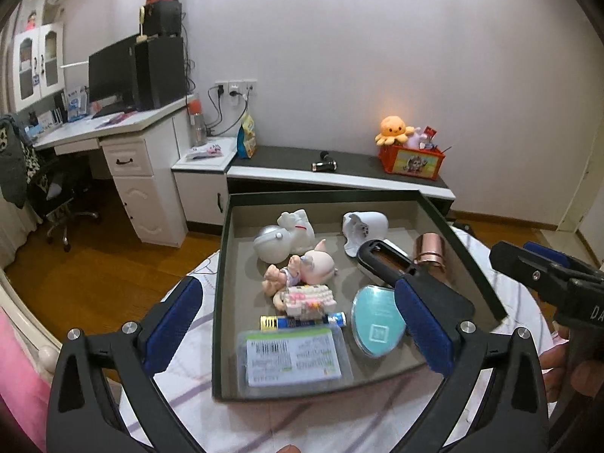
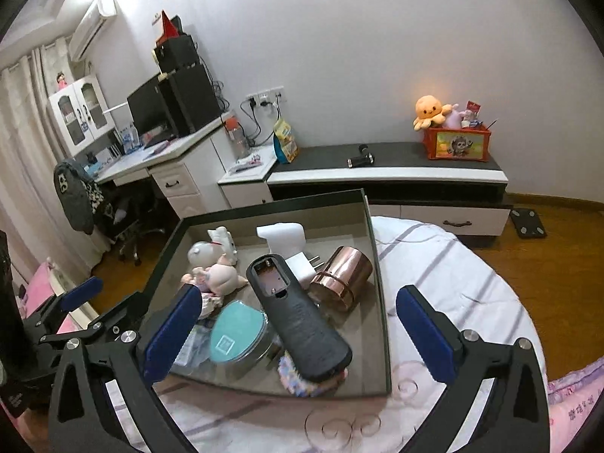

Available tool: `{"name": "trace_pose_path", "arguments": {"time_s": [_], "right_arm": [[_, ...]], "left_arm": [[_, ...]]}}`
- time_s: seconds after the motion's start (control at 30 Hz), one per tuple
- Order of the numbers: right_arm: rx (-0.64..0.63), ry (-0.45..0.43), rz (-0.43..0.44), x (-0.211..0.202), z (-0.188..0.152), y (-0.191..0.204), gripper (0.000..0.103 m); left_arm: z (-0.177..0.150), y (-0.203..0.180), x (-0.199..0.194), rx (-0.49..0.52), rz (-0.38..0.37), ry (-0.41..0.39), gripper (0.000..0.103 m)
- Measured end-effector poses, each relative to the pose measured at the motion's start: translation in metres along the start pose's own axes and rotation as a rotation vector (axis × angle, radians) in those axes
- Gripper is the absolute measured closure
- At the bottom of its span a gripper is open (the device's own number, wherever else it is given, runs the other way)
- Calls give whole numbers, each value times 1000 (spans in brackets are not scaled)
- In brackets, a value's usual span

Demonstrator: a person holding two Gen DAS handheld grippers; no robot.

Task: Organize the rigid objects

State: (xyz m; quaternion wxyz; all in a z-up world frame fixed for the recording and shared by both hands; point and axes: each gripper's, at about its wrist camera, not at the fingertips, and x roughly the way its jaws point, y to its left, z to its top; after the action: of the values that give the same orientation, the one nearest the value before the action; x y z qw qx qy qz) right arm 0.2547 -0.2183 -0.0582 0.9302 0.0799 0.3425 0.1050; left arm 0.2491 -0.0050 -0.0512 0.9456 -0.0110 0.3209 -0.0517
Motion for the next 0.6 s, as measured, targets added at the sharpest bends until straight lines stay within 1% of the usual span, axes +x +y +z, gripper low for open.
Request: {"name": "trace_pose_path", "arguments": {"time_s": [0.33,0.47,0.6], "right_arm": [[7,-114,-4,-78,-17,10,0],[14,-158,-8,-110,-28,13,0],[18,-197,-22,-138,-40,16,0]], "left_arm": [[-11,0,-72,1,-1,-78,0],[-16,0,-98,-11,-4,-100,0],[-25,-2,-125,-2,-3,-127,0]]}}
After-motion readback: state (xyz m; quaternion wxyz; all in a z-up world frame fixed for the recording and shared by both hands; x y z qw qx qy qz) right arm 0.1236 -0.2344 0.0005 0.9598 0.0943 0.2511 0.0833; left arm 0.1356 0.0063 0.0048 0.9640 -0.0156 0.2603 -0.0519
